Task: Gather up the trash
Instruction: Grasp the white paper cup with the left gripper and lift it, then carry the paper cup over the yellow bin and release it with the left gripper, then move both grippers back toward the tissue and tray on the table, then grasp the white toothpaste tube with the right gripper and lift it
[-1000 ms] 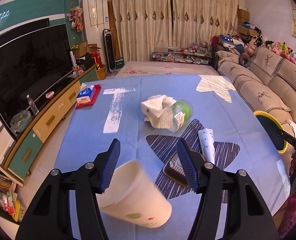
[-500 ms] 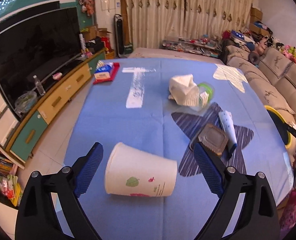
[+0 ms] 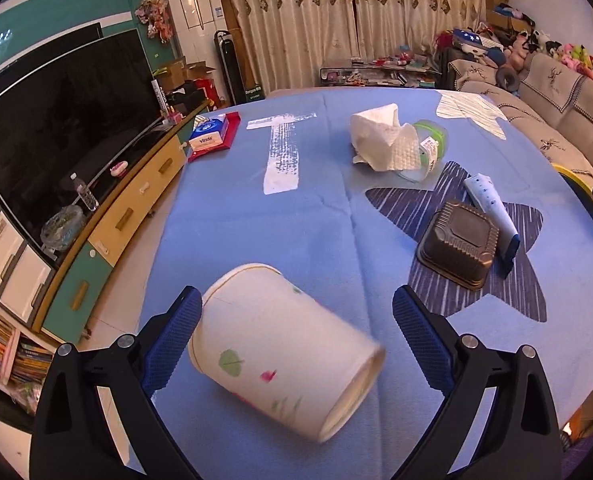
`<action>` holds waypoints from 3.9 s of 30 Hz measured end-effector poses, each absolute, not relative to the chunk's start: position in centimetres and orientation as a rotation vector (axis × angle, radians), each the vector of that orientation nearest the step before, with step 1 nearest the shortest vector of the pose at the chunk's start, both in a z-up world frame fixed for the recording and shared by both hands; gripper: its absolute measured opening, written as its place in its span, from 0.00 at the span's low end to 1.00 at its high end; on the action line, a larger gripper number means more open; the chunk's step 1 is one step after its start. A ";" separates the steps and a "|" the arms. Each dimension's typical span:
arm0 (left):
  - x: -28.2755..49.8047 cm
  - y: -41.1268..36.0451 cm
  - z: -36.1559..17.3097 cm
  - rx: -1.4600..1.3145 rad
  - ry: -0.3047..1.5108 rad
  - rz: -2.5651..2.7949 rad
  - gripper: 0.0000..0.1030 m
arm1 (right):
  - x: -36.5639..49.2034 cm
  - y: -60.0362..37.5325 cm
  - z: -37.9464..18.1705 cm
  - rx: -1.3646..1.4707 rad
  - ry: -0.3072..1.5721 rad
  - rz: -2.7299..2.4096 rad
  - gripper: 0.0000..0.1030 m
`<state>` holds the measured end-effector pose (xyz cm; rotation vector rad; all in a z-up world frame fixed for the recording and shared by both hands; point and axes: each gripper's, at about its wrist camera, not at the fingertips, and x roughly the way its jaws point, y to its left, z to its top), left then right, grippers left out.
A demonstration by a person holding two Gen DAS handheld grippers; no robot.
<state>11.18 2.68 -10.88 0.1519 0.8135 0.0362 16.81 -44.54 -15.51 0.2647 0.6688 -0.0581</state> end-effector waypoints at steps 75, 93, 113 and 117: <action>30.1 -45.5 -11.6 0.157 0.908 -0.714 0.86 | 9.4 -56.4 -14.9 0.387 0.578 -0.330 0.50; 23.5 -11.0 -2.5 -0.011 0.568 -0.315 0.95 | 14.4 -45.8 -11.4 0.205 0.613 -0.176 0.52; 22.9 8.2 -7.6 -0.081 0.481 0.107 0.95 | 21.7 -25.4 -8.9 0.008 0.703 0.226 0.52; 23.1 8.2 -7.6 -0.105 0.487 0.112 0.95 | 22.2 -20.0 -9.8 -0.025 0.754 0.314 0.52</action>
